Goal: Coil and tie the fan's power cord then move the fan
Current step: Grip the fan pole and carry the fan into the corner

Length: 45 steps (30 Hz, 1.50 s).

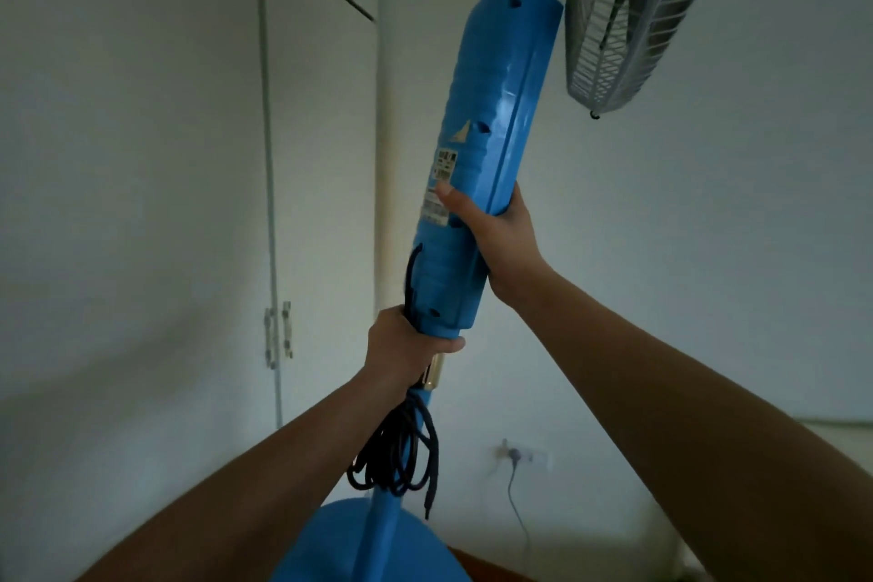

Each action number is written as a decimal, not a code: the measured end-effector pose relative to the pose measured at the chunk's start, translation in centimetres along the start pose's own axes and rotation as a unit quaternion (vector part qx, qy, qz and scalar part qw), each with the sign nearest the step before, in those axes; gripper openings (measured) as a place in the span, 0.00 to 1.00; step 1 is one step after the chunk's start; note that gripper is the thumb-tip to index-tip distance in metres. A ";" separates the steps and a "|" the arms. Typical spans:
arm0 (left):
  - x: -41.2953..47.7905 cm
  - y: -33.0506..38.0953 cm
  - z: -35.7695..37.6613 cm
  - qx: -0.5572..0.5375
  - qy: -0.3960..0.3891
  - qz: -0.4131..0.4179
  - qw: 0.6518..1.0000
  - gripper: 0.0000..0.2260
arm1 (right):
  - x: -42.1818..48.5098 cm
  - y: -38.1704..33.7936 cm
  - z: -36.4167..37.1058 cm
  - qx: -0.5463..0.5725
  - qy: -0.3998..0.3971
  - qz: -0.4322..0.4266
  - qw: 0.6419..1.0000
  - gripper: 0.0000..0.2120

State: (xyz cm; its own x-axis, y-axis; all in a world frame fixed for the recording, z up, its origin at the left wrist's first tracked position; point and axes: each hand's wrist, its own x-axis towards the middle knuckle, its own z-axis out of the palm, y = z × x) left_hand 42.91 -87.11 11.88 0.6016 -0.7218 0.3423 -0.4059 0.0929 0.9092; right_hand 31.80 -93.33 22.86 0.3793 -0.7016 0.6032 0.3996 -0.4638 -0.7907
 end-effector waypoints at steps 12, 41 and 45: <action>23.0 -14.1 9.5 -0.020 -0.088 -0.026 0.996 0.20 | 20.3 19.2 -6.8 0.009 -0.133 0.039 0.990 0.26; 45.2 -18.4 4.0 0.023 -0.091 0.045 0.995 0.35 | 34.9 34.8 7.7 -0.061 0.054 0.064 0.995 0.28; 44.6 -23.2 4.5 -0.002 -0.074 0.018 0.997 0.30 | 33.8 38.6 8.1 -0.103 0.047 0.120 0.986 0.37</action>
State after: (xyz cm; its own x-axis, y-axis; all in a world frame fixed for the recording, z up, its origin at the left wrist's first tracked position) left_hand 76.05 -124.58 4.97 0.4785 -0.8107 0.3372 -0.4232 0.1235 0.8976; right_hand 66.77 -130.59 13.60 0.3589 -0.8470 0.3921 0.1272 -0.3718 -0.9196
